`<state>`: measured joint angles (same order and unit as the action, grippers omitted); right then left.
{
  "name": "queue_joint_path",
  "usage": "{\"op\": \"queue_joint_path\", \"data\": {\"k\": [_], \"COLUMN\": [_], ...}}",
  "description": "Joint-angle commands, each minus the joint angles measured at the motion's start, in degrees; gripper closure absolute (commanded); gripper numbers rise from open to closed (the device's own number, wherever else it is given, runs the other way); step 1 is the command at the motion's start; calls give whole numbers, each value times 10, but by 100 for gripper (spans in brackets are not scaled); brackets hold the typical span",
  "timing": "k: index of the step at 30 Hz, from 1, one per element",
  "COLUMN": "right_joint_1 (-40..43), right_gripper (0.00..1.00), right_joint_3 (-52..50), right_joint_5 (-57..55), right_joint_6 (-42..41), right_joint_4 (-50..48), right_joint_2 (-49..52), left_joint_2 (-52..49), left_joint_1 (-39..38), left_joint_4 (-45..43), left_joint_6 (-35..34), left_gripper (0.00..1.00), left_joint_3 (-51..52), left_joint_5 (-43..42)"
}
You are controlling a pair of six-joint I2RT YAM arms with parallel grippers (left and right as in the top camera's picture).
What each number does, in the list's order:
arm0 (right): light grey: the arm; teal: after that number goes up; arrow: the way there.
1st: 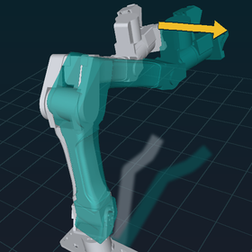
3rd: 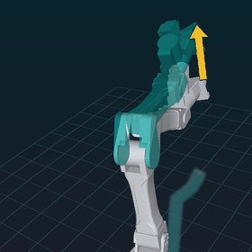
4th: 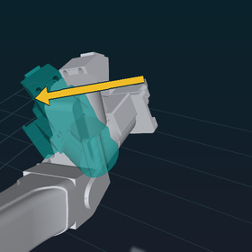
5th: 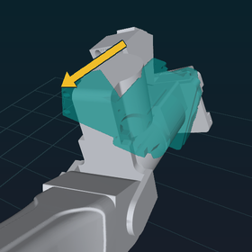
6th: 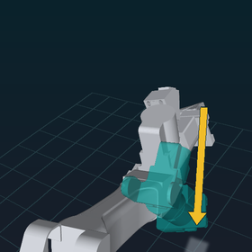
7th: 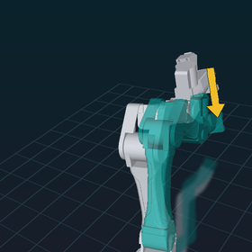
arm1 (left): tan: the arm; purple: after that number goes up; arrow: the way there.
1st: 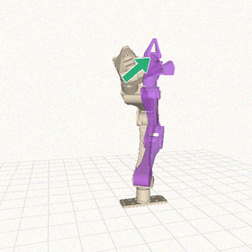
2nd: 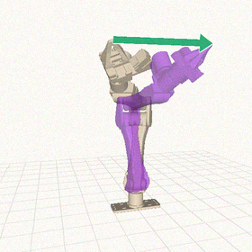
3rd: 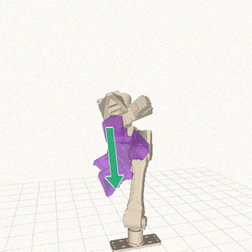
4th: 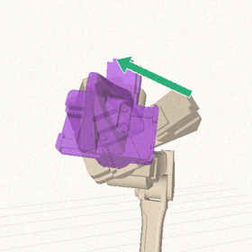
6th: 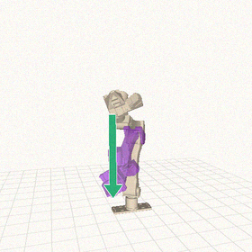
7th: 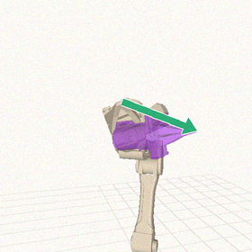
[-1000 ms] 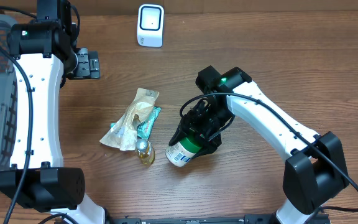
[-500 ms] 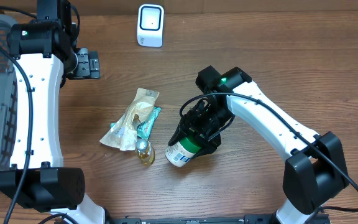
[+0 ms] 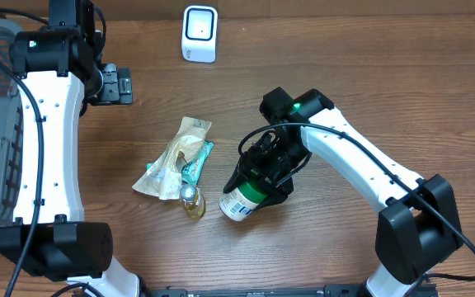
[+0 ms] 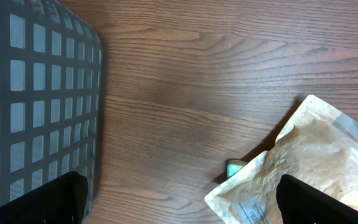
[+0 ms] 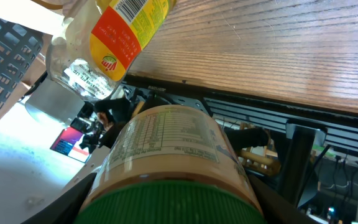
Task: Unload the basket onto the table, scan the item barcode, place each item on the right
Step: 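Lift and tilt the green-capped jar with the right gripper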
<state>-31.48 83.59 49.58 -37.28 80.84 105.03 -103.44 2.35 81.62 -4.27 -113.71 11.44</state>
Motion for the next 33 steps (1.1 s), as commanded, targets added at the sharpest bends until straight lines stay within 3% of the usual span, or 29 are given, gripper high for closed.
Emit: {"op": "queue_joint_path", "data": {"k": [1, 33], "right_joint_1": [1, 1], "right_gripper": [75, 74], "right_joint_3": [17, 17], "right_joint_5": [24, 24], "right_joint_6": [5, 5], "right_joint_4": [1, -9], "right_joint_2": [-21, -21], "left_joint_2": [0, 0], "left_joint_1": [-1, -1], "left_joint_4": [0, 0], "left_joint_6": [4, 4], "left_gripper": [0, 0], "left_joint_3": [-7, -7], "left_joint_5": [6, 6]}}
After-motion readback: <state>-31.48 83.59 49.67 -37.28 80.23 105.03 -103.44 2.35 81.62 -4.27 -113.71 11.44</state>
